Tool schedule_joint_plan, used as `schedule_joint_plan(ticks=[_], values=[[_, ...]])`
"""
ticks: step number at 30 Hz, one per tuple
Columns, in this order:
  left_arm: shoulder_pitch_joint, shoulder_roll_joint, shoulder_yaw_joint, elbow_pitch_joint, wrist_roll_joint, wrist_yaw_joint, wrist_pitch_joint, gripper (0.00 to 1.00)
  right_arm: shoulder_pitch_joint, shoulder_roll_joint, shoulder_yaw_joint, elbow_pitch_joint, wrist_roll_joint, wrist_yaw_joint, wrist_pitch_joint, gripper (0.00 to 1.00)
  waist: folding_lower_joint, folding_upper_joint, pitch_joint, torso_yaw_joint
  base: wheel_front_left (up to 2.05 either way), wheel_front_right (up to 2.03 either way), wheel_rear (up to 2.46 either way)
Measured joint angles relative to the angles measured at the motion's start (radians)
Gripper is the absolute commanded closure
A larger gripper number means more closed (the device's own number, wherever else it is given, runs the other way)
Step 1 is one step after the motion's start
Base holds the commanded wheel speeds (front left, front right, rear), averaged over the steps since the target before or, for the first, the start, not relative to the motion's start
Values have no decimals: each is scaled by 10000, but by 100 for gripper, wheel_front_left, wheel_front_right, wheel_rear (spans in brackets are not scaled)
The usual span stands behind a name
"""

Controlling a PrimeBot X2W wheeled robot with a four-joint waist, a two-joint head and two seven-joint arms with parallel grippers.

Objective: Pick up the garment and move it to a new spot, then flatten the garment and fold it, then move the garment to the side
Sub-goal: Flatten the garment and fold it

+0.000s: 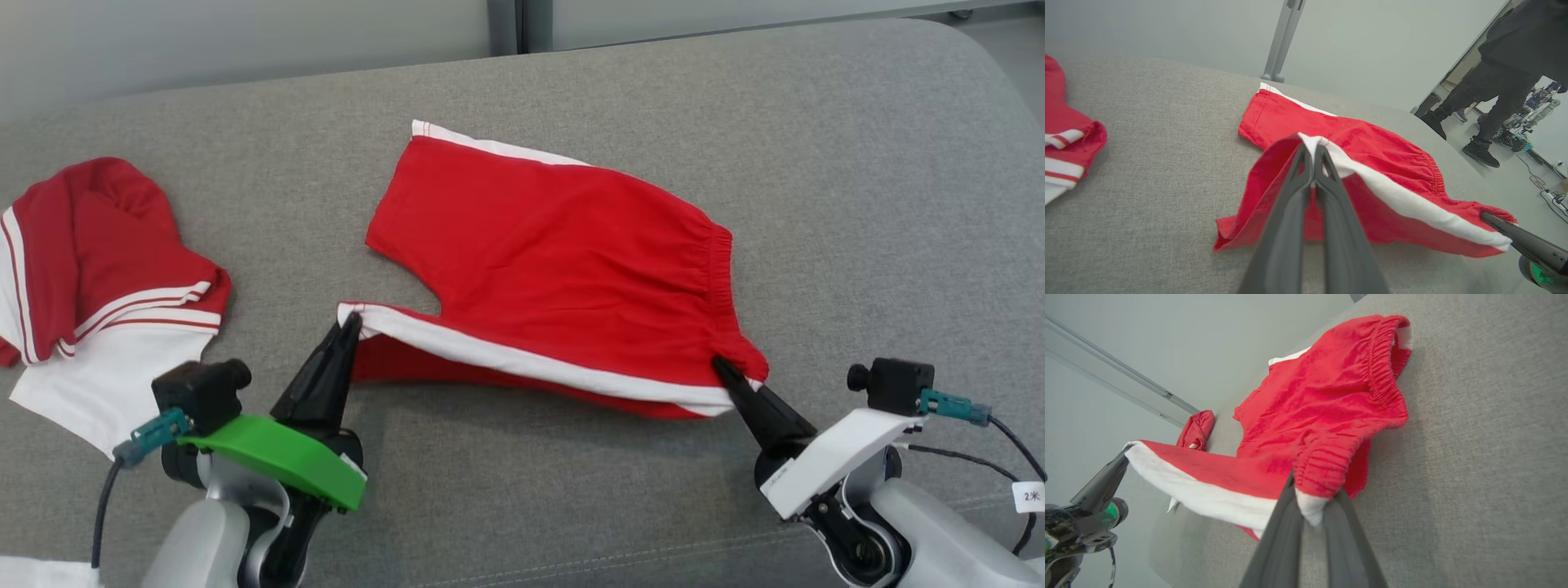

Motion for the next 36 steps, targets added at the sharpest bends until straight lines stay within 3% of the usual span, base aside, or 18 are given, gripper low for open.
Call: schedule_joint_plan(ticks=[16, 36], values=[[-2905, 90, 90, 19, -123, 0, 640, 100, -1738, -159, -608, -500, 880, 0, -77, 100, 1, 0, 1401, -294, 0, 0, 0], [-6421, 88, 391, 2591, 228, 4, 980, 100, -3903, 449, -782, 153, 1536, 0, -163, 100, 1, 0, 3425, -908, 0, 0, 0]])
